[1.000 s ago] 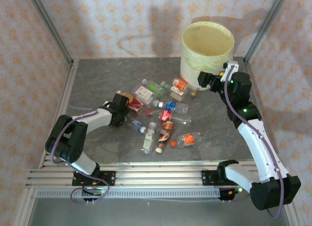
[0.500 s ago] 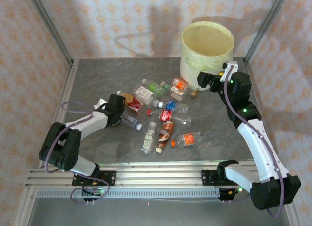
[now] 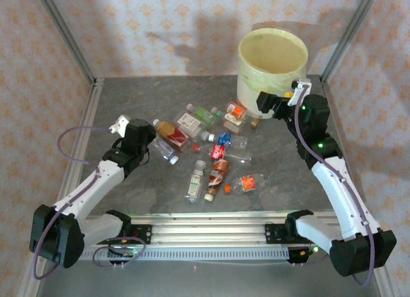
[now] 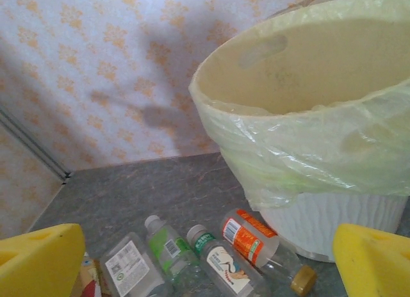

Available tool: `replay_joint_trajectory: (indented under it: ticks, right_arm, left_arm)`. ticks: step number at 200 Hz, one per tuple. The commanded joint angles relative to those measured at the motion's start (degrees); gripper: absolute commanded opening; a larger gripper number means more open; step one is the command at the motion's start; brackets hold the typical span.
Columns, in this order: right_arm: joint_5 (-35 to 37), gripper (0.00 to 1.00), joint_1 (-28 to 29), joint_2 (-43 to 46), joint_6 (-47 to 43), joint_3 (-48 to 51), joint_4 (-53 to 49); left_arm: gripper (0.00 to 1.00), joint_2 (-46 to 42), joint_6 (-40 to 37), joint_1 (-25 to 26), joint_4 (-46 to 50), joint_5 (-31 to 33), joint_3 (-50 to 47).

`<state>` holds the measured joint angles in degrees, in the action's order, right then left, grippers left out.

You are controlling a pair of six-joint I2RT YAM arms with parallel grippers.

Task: Put the plastic bottles in the bin

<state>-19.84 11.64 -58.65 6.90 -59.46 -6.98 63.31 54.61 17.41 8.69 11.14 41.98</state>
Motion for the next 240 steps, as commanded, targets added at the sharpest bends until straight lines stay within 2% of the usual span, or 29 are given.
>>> replay_joint_trajectory:
  ticks: [1,26,47,104,136,166,223,240]
  right_arm:
    - [-4.7,0.99,0.8,-1.0,1.5,-0.4,2.1]
    - [-7.4,0.99,2.1,-2.4,3.9,-0.2,1.9]
    - [-9.9,0.99,4.8,-3.4,2.4,0.2,1.4]
    - [-22.0,0.99,14.7,-10.9,-3.8,-4.4,-4.4]
    - [-26.6,0.99,18.7,-15.4,-1.8,-6.4,-0.9]
    - [-25.5,0.99,20.5,-19.8,-1.3,-9.1,-2.1]
    - [-26.8,1.0,21.6,-20.7,1.9,-6.7,5.1]
    - [-24.6,0.96,21.7,-20.7,2.4,-6.2,5.7]
  left_arm:
    - [0.44,-0.8,-6.2,1.0,-9.5,-7.9,1.5]
    - [0.44,1.5,-10.1,3.5,-13.3,-14.8,5.8]
    - [0.44,4.4,-13.1,6.5,-15.0,-18.5,9.7]
    - [0.43,12.8,-12.4,10.0,-23.1,-29.6,17.3]
    - [0.43,15.6,-12.2,11.2,-24.3,-32.0,20.5]
    - [0.43,17.8,-10.9,11.6,-26.0,-33.8,22.2]
    - [0.43,19.6,-9.5,11.7,-27.5,-34.8,22.4]
    - [0.43,19.8,-9.3,11.7,-29.0,-35.6,21.9]
